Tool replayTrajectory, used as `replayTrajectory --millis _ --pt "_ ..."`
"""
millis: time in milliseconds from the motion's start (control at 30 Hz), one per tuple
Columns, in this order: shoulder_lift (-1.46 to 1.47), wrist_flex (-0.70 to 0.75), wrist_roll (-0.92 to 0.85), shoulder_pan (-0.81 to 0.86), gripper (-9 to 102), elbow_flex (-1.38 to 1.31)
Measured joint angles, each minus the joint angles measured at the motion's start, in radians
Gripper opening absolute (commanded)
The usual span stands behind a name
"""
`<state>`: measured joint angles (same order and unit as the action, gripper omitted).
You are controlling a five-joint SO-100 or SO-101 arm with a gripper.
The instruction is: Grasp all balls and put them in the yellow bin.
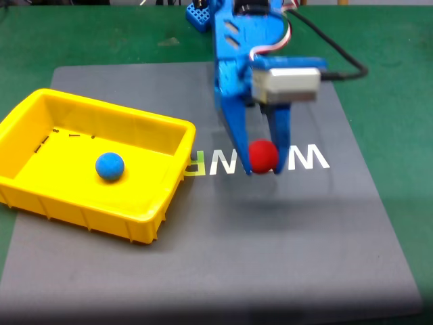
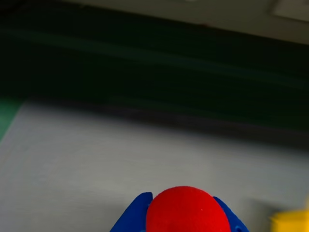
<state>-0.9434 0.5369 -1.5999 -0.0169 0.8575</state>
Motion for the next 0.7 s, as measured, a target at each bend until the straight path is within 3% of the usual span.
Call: replayTrajectory --millis 233,700 --pt "-0.152 0.115 0.009 0.150 0 0.000" --pt "-0.238 0.118 -0.055 0.405 0 0.158"
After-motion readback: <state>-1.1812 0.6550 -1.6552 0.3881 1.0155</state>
